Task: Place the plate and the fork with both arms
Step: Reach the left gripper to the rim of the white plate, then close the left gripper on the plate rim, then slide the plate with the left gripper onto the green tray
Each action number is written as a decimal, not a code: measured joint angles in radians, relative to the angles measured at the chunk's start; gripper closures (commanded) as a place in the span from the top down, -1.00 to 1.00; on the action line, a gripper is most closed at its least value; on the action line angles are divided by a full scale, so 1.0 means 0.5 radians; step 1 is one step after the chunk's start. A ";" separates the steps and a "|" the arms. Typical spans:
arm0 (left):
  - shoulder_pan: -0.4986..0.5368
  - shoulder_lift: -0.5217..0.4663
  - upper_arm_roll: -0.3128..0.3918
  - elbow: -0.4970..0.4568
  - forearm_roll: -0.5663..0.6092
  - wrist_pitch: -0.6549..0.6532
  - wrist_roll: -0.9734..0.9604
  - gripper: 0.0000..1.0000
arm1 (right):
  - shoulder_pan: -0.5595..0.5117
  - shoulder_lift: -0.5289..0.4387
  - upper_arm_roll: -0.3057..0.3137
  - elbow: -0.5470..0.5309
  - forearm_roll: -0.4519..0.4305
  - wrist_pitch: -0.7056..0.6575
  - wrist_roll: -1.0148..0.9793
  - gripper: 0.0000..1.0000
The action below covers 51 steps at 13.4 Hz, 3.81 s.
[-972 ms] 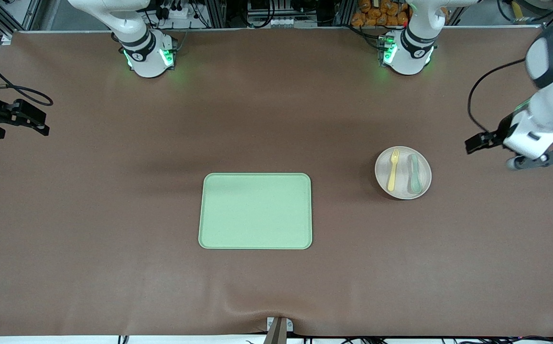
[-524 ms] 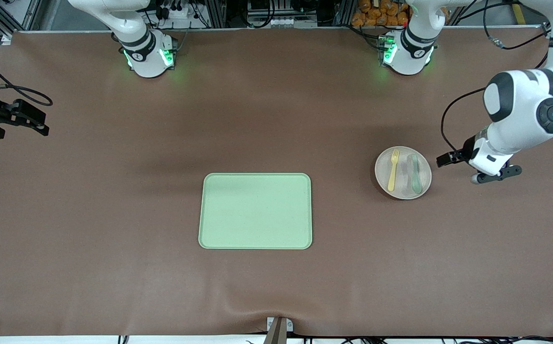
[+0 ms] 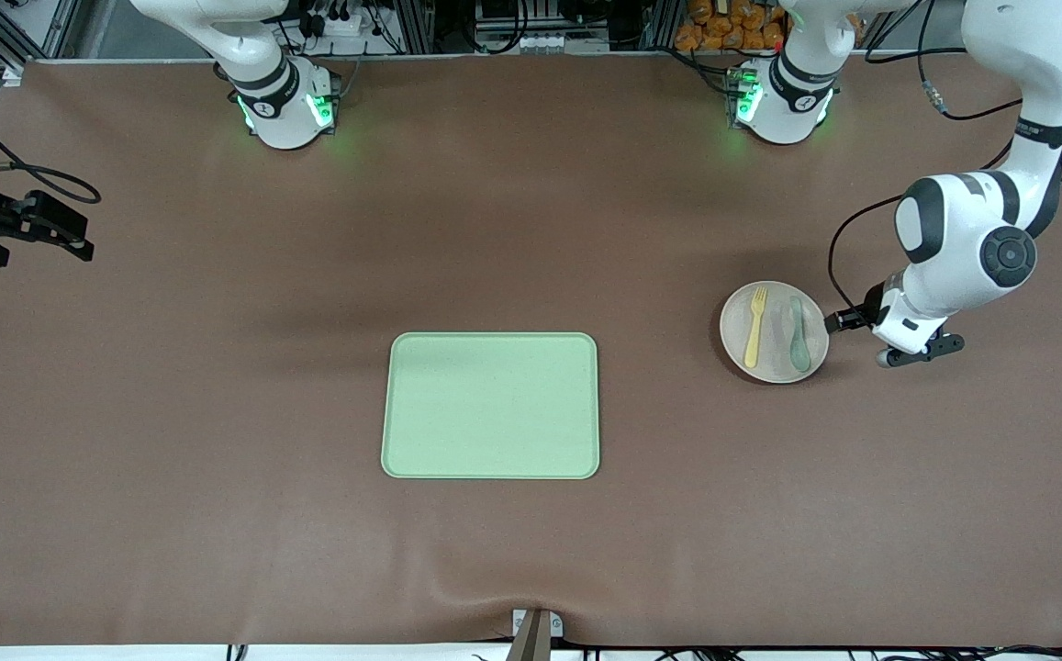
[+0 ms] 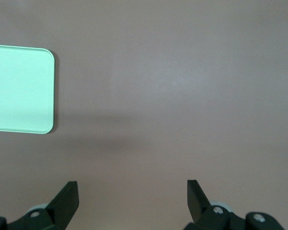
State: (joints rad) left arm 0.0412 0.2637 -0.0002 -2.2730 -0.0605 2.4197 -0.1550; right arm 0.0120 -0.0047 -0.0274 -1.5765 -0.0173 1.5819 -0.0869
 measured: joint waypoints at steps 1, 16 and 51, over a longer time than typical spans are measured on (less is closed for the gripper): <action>0.007 0.020 0.000 -0.001 -0.001 0.017 0.004 0.12 | 0.000 0.000 0.000 0.000 0.000 0.000 0.000 1.00; 0.062 0.169 -0.047 -0.007 -0.218 0.064 0.338 -1.00 | -0.001 0.002 0.000 0.000 0.000 0.000 0.000 1.00; -0.776 1.124 -0.507 1.628 -0.543 -0.017 -0.680 -1.00 | -0.003 0.009 -0.002 0.002 0.001 0.001 0.000 1.00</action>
State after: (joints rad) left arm -0.3468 0.8256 -0.2538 -1.4590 -0.3320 2.4114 -0.4952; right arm 0.0105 -0.0004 -0.0285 -1.5753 -0.0169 1.5822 -0.0869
